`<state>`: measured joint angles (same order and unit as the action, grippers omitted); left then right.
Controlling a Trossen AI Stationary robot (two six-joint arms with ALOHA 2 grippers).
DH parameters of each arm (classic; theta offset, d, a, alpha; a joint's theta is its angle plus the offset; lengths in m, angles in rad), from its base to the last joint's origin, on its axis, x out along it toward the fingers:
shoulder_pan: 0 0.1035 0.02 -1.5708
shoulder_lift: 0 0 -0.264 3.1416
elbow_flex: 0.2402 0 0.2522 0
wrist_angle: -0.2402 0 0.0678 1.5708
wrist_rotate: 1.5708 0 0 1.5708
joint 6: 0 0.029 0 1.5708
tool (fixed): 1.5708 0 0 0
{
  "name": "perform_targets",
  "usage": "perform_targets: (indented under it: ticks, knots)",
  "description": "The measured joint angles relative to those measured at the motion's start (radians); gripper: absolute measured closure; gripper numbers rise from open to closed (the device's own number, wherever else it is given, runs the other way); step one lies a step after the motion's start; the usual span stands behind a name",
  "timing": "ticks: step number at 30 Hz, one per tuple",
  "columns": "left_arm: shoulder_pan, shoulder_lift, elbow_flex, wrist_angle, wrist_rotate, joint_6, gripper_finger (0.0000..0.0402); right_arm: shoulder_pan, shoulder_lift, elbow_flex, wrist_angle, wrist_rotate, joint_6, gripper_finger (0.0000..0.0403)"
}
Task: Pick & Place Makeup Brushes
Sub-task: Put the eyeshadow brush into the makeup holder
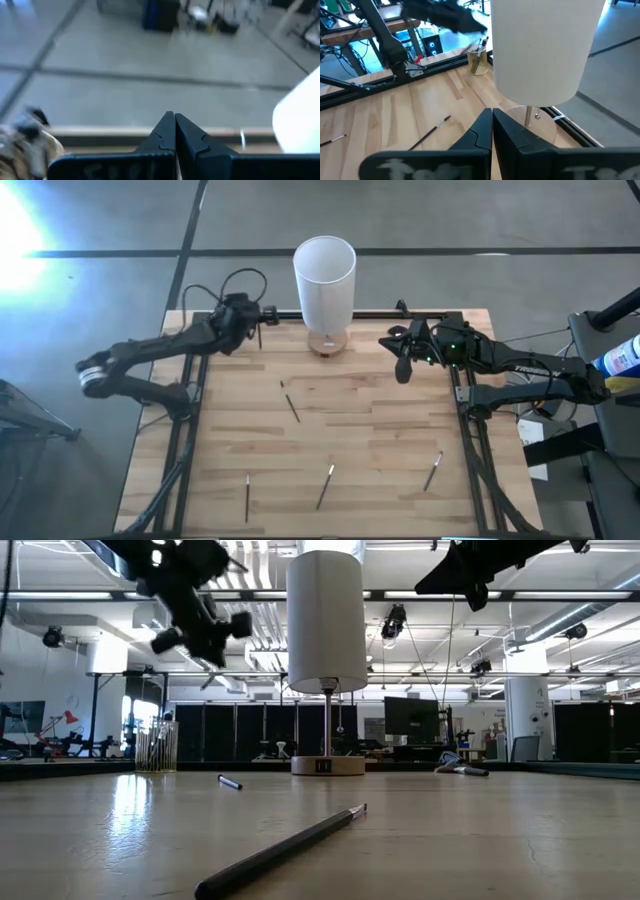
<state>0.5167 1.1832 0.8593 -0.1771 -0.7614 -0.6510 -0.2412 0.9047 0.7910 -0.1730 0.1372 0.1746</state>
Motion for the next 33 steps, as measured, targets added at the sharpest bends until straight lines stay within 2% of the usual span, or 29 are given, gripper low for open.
perform_targets:
  ticks: [6,11,16,23,29,33]
  knots:
    - [-0.039,-0.123,0.000,0.001,-0.247,0.164,0.0401,0.000,0.000,0.000,0.009,0.021,-0.015,0.0394]
    - [-0.016,-0.158,-0.038,0.070,-0.321,0.275,0.0401,0.001,0.000,0.000,0.058,0.021,-0.030,0.0394]
    - [0.019,-0.163,-0.158,0.282,-0.314,0.352,0.0401,0.001,0.000,0.000,0.082,0.021,-0.039,0.0394]
    - [0.156,-0.163,-0.321,0.601,-0.202,0.468,0.0401,0.001,0.000,0.002,0.080,0.021,-0.019,0.0394]
    - [0.302,-0.157,-0.382,0.723,-0.089,0.521,0.0401,0.001,0.000,0.036,0.078,0.021,-0.025,0.0394]
    - [0.323,-0.094,-0.392,0.798,-0.054,0.591,0.0401,0.000,0.000,0.054,0.082,0.024,-0.052,0.0394]
